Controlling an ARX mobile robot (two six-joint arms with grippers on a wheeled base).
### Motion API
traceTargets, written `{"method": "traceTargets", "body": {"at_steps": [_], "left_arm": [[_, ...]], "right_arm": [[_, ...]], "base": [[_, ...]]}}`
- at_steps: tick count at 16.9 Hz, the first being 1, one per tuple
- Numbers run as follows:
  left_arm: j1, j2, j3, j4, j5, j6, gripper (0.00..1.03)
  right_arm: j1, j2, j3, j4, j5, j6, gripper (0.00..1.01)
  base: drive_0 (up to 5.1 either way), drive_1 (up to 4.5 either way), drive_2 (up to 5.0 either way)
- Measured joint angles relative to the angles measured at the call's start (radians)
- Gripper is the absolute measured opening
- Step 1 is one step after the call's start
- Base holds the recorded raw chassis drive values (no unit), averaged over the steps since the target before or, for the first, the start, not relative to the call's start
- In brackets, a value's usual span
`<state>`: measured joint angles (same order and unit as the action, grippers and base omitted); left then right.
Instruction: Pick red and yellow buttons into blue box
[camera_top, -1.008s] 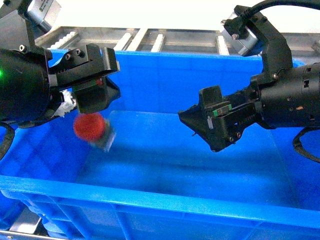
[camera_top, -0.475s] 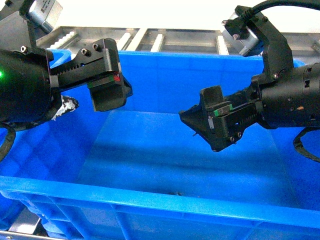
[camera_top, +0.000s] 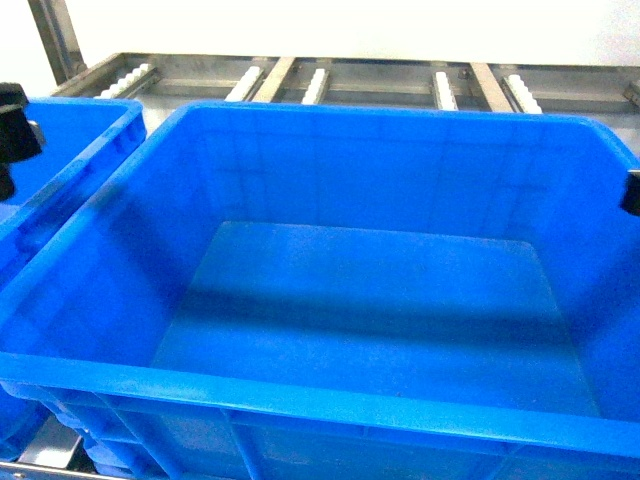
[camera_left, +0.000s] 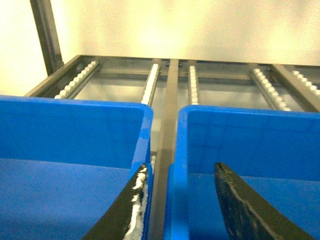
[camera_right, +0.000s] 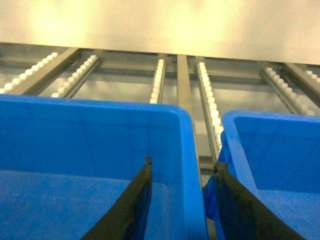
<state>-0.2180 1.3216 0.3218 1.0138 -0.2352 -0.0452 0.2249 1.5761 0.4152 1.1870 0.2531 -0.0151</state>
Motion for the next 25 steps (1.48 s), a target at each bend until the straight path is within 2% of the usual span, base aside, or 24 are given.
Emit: {"method": "traceTargets", "body": {"at_steps": [2,3,4,7,8,9,10,11,12,13,15,25], "left_arm": [[0.025,-0.082,-0.079,-0.024,0.056,0.026,0.21],[0.049,-0.116,-0.119,-0.045,0.064,0.027,0.10],[0.072,-0.157,-0.145,-0.060,0.076,0.026,0.02],[0.105,-0.255,-0.224,-0.027,0.128,0.029,0.02],[0.119,-0.277,-0.253,-0.074,0.134,0.029,0.02],[0.147,-0.381,-0.280,-0.143,0.163,0.029,0.02],[0.194,-0.435,-0.281,-0.173,0.217,0.030,0.02],[0.214,-0.468,-0.283,-0.198,0.227,0.030,0.02],[0.223,-0.511,-0.290,-0.241,0.222,0.030,0.02],[0.220,-0.558,-0.305,-0.286,0.231,0.031,0.02],[0.217,-0.656,-0.307,-0.369,0.235,0.031,0.02],[0.217,-0.947,-0.307,-0.640,0.235,0.031,0.02]], "right_arm": [[-0.018,-0.090,-0.112,-0.021,-0.059,0.000,0.18],[-0.040,-0.134,-0.154,-0.037,-0.071,0.000,0.07],[-0.061,-0.183,-0.185,-0.048,-0.083,0.002,0.02],[-0.103,-0.343,-0.272,-0.114,-0.131,0.004,0.02],[-0.117,-0.392,-0.296,-0.145,-0.141,0.004,0.02],[-0.137,-0.489,-0.328,-0.204,-0.161,0.004,0.02],[-0.138,-0.534,-0.341,-0.233,-0.174,0.004,0.02],[-0.152,-0.570,-0.351,-0.259,-0.190,0.004,0.02],[-0.212,-0.620,-0.364,-0.299,-0.238,0.004,0.02],[-0.232,-0.666,-0.373,-0.338,-0.240,0.005,0.02],[-0.224,-0.775,-0.390,-0.422,-0.252,0.005,0.02],[-0.225,-1.110,-0.402,-0.724,-0.252,0.004,0.02]], "base": [[0.0,0.00,0.0],[0.0,0.00,0.0],[0.0,0.00,0.0],[0.0,0.00,0.0],[0.0,0.00,0.0],[0.0,0.00,0.0],[0.0,0.00,0.0],[0.0,0.00,0.0],[0.0,0.00,0.0],[0.0,0.00,0.0],[0.0,0.00,0.0],[0.0,0.00,0.0]]}}
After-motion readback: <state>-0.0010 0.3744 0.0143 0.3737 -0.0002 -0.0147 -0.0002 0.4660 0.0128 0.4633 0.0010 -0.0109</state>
